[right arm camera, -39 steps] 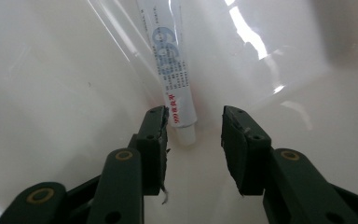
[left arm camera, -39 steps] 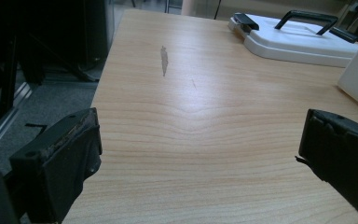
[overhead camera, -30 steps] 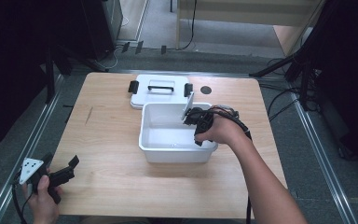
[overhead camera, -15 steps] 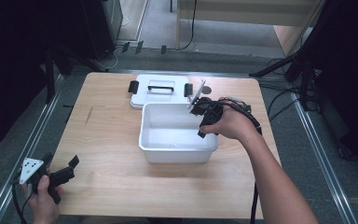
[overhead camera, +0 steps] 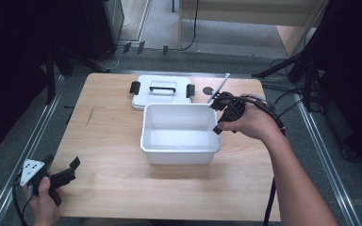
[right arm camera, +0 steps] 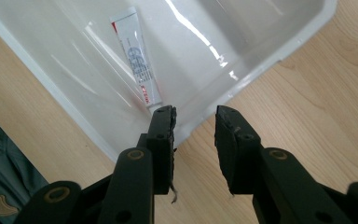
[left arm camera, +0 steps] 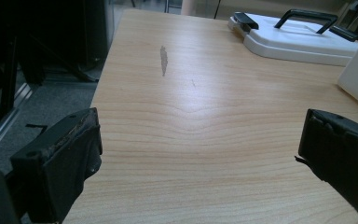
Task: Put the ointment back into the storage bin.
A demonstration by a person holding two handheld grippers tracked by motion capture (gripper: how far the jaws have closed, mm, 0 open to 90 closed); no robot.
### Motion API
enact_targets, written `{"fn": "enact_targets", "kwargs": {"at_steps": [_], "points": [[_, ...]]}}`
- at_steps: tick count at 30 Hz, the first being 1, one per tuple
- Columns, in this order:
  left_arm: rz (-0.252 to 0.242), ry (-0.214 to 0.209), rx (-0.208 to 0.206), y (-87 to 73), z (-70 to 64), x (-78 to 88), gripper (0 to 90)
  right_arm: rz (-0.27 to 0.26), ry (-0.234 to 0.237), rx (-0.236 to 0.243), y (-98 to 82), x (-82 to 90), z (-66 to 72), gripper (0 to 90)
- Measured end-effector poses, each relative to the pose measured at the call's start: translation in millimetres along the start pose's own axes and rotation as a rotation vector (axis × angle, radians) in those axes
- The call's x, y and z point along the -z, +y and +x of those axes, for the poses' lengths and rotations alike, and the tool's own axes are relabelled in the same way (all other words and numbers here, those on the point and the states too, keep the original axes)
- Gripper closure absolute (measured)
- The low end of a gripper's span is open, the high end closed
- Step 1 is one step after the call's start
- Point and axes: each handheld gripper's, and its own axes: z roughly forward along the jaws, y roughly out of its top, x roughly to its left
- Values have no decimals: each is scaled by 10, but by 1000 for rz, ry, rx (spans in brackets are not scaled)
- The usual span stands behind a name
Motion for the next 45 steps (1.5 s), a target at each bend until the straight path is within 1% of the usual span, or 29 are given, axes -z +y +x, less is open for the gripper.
{"fn": "enact_targets", "kwargs": {"at_steps": [3, 6, 13, 15, 16, 17, 18, 19, 20, 21, 22, 23, 25, 26, 27, 28, 29, 30, 31, 32, 34, 35, 38, 39, 40, 41, 42, 43, 45], "points": [[1, -2, -2, 0, -1, 0, 4, 0, 1, -23, -58, 17, -39, 678], [3, -1, -6, 0, 0, 1, 4, -1, -2, -27, -123, 3, -103, 669], [2, -2, -4, 0, 0, 2, 4, 4, 3, -46, -215, -64, -167, 637], [2, -2, -4, 0, 0, 2, 4, 5, -16, -40, -258, -115, -181, 586], [1, -2, -3, -1, 0, 2, 4, 5, -16, -40, -258, -115, -181, 586], [0, -2, -3, -1, 0, 2, 4, -3, -30, -31, -284, -144, -194, 578], [0, -2, -3, -1, 1, 3, 4, -13, -25, -85, -327, -180, -228, 560], [0, -1, -2, -1, 0, 3, 4, -13, -25, -85, -327, -180, -228, 560], [-1, -2, -2, -1, 0, 3, 4, -21, -29, -122, -357, -199, -253, 525], [-1, -2, -3, -1, 0, 3, 4, -33, -52, -168, -416, -243, -301, 463], [-1, -2, -3, -1, 0, 3, 4, -42, -51, -182, -438, -263, -319, 423], [-1, -2, -3, -1, 0, 3, 4, -59, -50, -210, -476, -292, -346, 376], [-1, -2, -3, -1, 0, 3, 4, -76, -90, -208, -538, -330, -364, 243], [-1, -2, -3, -1, 0, 3, 4, -76, -90, -208, -538, -330, -364, 243], [0, -1, -3, -1, -1, 3, 4, -76, -107, -214, -563, -344, -372, 193], [0, 0, -6, -1, -3, 3, 4, -89, -157, -245, -647, -384, -408, 129], [0, 0, -6, -1, -3, 3, 4, -89, -157, -245, -647, -384, -408, 129], [1, 1, -8, -1, -4, 3, 4, -92, -167, -259, -688, -402, -426, 119], [1, 2, -9, -1, -5, 4, 4, -108, -181, -280, -734, -426, -447, 63], [1, 2, -8, -1, -6, 4, 4, -119, -198, -293, -771, -443, -463, 42], [1, 2, -9, -1, -4, 5, 4, -137, -207, -314, -836, -462, -489, 22], [0, 2, -6, -1, -4, 4, 4, -157, -210, -323, -874, -475, -500, 5], [0, 2, -6, -1, -4, 4, 4, -210, -216, -372, -987, -505, -538, 0], [-1, 3, -6, -1, -4, 4, 4, -243, -215, -401, -1058, -531, -558, 0], [0, 2, -7, -1, -4, 4, 4, -243, -215, -401, -1058, -531, -558, 0], [-2, 4, -5, -2, -5, 5, 4, -271, -225, -410, -1127, -560, -573, 0], [-2, 4, -5, -2, -5, 5, 4, -271, -225, -410, -1127, -560, -573, 0], [-2, 4, -5, -2, -4, 5, 4, -286, -230, -426, -1159, -572, -578, 0], [-3, 4, -4, -2, -4, 6, 4, -335, -232, -441, -1258, -609, -592, 0]]}}
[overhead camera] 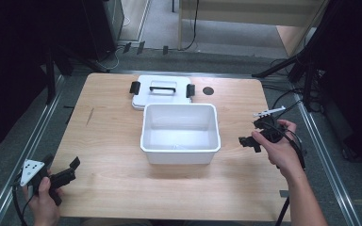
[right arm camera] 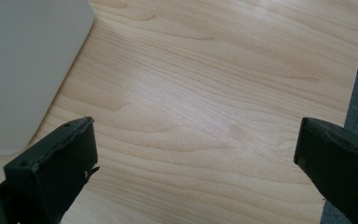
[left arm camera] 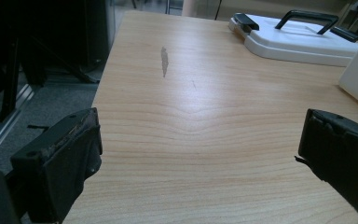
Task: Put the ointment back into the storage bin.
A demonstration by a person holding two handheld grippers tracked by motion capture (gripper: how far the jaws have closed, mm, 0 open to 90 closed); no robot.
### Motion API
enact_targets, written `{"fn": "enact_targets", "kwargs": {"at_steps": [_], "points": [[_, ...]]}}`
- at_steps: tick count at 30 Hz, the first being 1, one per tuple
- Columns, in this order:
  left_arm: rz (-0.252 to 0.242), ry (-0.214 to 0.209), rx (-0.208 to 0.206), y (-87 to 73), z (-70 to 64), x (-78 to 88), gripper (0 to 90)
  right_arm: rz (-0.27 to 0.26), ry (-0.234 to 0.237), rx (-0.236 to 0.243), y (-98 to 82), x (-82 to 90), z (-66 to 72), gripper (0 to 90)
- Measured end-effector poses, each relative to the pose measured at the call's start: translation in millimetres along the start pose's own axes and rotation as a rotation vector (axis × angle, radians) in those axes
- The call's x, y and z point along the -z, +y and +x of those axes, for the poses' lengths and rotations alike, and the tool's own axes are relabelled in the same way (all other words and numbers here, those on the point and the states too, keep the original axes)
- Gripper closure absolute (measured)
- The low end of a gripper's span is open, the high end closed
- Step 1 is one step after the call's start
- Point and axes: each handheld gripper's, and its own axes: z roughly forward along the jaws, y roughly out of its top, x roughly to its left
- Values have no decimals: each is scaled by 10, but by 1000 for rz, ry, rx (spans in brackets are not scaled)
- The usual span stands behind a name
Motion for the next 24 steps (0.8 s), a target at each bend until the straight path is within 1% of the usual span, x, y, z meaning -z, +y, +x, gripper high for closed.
{"fn": "enact_targets", "kwargs": {"at_steps": [1, 2, 3, 4, 6, 7, 8, 9, 10, 11, 13, 16, 18, 19, 20, 21, 22, 23, 24], "points": [[-1, 0, 1, 0, 1, 0, 4, -13, 3, 1, -25, -4, -10, 0], [-1, 0, 1, 0, 1, 0, 4, -13, 3, 1, -25, -4, -10, 0], [-1, -1, 1, -1, 2, 0, 4, -36, 3, 2, -68, -6, -20, 0], [-2, -1, 1, -1, 3, 1, 4, -71, 14, -1, -140, -8, -38, 0], [-3, -2, 2, -1, 4, 1, 4, -108, 17, -15, -216, -5, -61, 0], [-3, -3, 1, -2, 6, 3, 4, -108, 17, -15, -216, -5, -61, 0], [-4, -3, 3, -2, 6, 3, 4, -135, 24, -28, -288, -5, -89, 0], [-3, -3, 3, -1, 7, 4, 4, -135, 24, -28, -288, -5, -89, 0], [-4, -3, 3, -2, 7, 4, 4, -164, 22, -31, -389, -14, -120, 0], [-3, -3, 3, -1, 8, 4, 4, -177, 20, -33, -436, -19, -130, 0], [-4, -3, 4, -2, 8, 4, 4, -187, 18, -32, -471, -22, -139, 0], [-4, -3, 4, -2, 8, 4, 4, -218, 15, -49, -628, -33, -175, 0], [-5, -3, 5, -2, 8, 5, 4, -251, 18, -65, -779, -43, -204, 0], [-4, -3, 8, -3, 8, 6, 4, -257, 18, -76, -830, -50, -210, 0], [-4, -2, 9, -3, 8, 6, 4, -257, 18, -76, -830, -50, -210, 0], [-3, -2, 9, -3, 8, 7, 4, -264, 22, -79, -881, -58, -219, 0], [-3, 0, 8, -4, 8, 8, 4, -272, 25, -84, -977, -75, -239, 0], [-3, 0, 8, -3, 7, 8, 4, -272, 25, -84, -977, -75, -239, 0], [-3, -2, 7, -3, 4, 9, 4, -282, 24, -84, -1064, -85, -265, 0]]}}
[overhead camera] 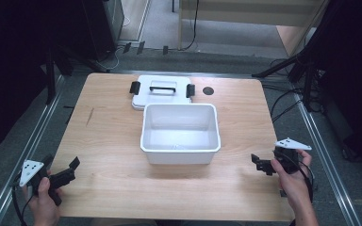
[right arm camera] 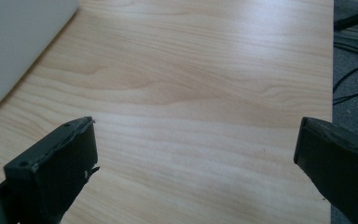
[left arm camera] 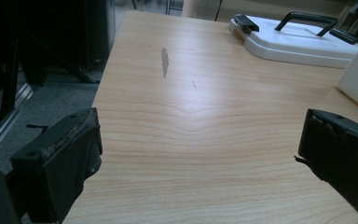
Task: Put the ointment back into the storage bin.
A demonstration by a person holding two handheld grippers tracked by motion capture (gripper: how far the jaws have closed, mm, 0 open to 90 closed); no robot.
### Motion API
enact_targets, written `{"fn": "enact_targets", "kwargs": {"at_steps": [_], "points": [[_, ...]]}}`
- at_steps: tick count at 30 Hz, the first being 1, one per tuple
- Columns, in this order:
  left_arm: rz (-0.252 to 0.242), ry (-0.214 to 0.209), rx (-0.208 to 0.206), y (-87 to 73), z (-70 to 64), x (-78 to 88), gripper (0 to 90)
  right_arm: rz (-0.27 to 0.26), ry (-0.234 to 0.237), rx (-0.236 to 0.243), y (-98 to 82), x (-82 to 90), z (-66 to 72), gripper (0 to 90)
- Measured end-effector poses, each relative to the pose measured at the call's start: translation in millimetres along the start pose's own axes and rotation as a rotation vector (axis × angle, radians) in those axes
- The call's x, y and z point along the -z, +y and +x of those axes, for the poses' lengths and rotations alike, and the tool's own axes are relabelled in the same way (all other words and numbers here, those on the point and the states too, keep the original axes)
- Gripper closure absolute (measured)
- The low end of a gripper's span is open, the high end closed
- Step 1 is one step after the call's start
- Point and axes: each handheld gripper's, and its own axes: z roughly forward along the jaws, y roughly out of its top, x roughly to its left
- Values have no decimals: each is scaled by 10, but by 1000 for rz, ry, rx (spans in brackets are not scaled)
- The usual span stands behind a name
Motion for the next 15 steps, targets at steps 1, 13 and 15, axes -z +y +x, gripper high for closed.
{"fn": "enact_targets", "kwargs": {"at_steps": [1, 13, 15], "points": [[2, -2, -3, 0, -2, 2, 4, 0, 0, 0, 0, 0, 0, 0], [2, 0, -9, -1, -13, 0, 4, -77, -44, -73, -462, 245, -286, 0], [5, 2, -12, 0, -13, -3, 4, -82, -46, -79, -495, 265, -305, 0]]}}
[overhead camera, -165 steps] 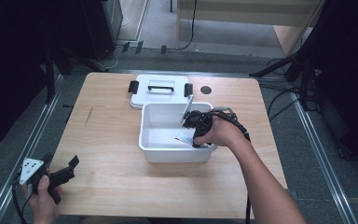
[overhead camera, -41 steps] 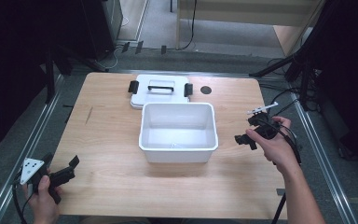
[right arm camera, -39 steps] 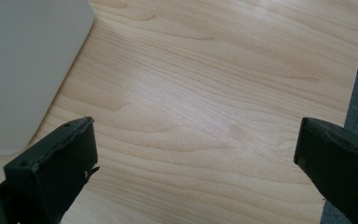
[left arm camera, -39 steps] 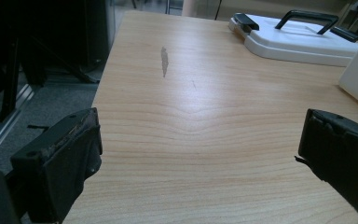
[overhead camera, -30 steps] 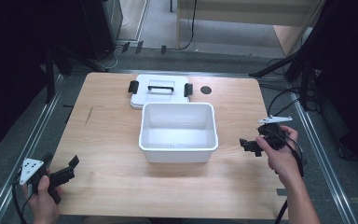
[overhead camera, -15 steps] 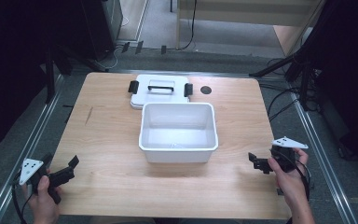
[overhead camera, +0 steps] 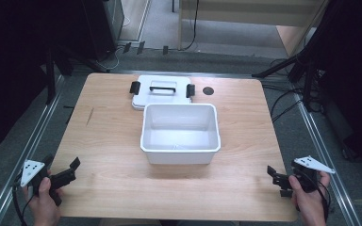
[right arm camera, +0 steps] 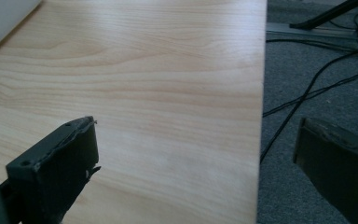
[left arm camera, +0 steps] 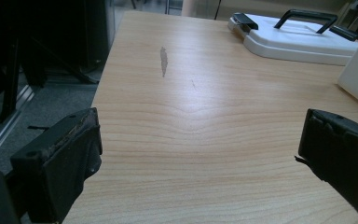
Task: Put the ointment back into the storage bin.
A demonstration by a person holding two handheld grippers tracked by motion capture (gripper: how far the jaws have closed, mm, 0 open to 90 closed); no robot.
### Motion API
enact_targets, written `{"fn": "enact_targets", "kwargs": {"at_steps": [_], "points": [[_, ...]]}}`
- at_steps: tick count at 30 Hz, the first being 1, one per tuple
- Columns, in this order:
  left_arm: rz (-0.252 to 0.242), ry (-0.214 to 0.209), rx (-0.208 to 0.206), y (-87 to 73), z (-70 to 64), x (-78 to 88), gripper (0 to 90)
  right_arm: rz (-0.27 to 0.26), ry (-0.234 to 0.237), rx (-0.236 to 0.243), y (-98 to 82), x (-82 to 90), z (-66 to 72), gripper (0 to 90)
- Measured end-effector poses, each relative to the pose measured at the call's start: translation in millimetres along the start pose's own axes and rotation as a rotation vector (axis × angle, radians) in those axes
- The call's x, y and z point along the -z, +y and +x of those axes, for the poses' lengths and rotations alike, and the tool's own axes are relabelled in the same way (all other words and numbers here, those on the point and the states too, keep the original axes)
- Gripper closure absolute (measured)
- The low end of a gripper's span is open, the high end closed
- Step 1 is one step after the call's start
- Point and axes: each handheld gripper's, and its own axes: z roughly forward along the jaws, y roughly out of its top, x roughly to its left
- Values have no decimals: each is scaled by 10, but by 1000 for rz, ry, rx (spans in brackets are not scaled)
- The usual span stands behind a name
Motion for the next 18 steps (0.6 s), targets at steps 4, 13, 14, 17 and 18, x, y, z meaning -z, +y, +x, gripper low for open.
{"fn": "enact_targets", "kwargs": {"at_steps": [4, 13, 14, 17, 18], "points": [[4, 1, 0, 3, 2, -3, 4, -26, -18, 2, -114, 92, -24, 0], [1, -3, 9, 3, 13, -4, 4, -83, -11, -58, -315, 185, -77, 2], [4, -4, 12, 4, 16, -4, 4, -87, -9, -62, -332, 194, -78, 2], [3, -7, 27, 5, 24, -8, 4, -100, -8, -76, -370, 219, -87, 3], [5, -8, 30, 6, 29, -10, 4, -101, -15, -78, -390, 229, -95, 25]]}}
